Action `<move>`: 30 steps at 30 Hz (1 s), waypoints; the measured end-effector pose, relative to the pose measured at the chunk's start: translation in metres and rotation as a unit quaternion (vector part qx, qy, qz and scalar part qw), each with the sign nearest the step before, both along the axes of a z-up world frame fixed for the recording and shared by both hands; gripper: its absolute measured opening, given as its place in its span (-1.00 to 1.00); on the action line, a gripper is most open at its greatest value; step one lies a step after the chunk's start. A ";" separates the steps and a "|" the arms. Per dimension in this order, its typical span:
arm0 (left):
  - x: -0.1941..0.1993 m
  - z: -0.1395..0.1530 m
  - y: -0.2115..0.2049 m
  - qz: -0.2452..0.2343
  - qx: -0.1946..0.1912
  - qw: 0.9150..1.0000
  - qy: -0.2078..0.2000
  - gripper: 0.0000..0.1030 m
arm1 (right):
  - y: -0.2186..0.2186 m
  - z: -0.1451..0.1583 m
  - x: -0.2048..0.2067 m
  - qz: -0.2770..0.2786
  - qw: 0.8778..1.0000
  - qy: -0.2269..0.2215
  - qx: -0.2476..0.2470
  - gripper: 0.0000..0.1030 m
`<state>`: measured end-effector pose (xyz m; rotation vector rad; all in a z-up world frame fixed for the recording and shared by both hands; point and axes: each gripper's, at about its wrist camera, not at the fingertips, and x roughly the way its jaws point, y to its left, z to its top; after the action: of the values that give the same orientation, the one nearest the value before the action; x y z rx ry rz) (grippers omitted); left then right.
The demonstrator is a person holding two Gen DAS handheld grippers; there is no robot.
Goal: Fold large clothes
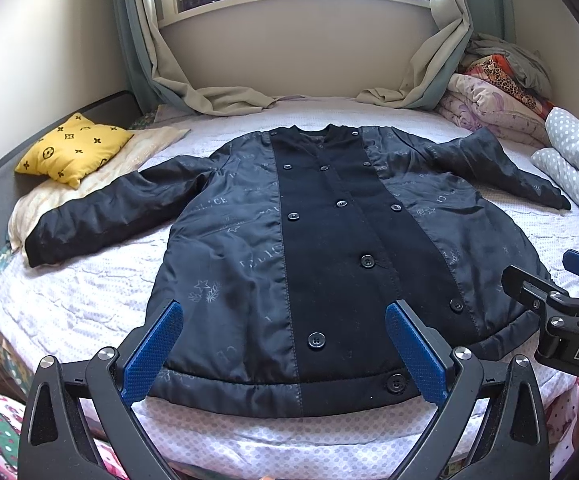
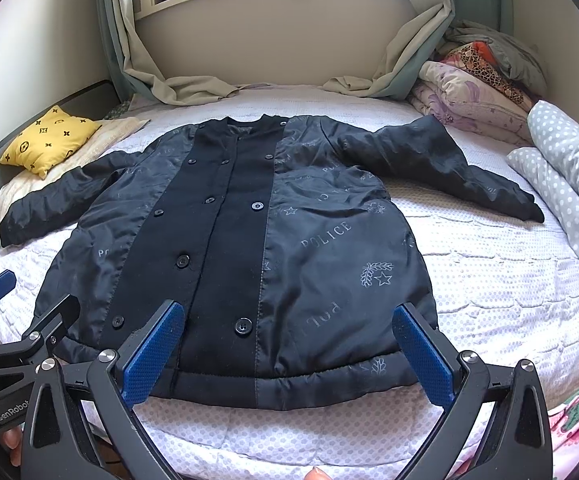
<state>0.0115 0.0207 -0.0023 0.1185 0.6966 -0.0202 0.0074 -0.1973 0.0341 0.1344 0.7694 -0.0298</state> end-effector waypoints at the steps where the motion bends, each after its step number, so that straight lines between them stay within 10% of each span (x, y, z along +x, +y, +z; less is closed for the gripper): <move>1: 0.000 0.000 0.000 0.000 0.001 1.000 0.000 1.00 | -0.001 -0.001 0.000 0.001 1.000 0.001 0.001 1.00; 30: 0.003 -0.003 0.002 0.002 0.000 1.000 0.002 1.00 | 0.002 -0.004 0.001 0.004 1.000 0.007 0.008 1.00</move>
<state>0.0144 0.0227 -0.0057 0.1162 0.7012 -0.0162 0.0088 -0.1951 0.0301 0.1471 0.7847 -0.0160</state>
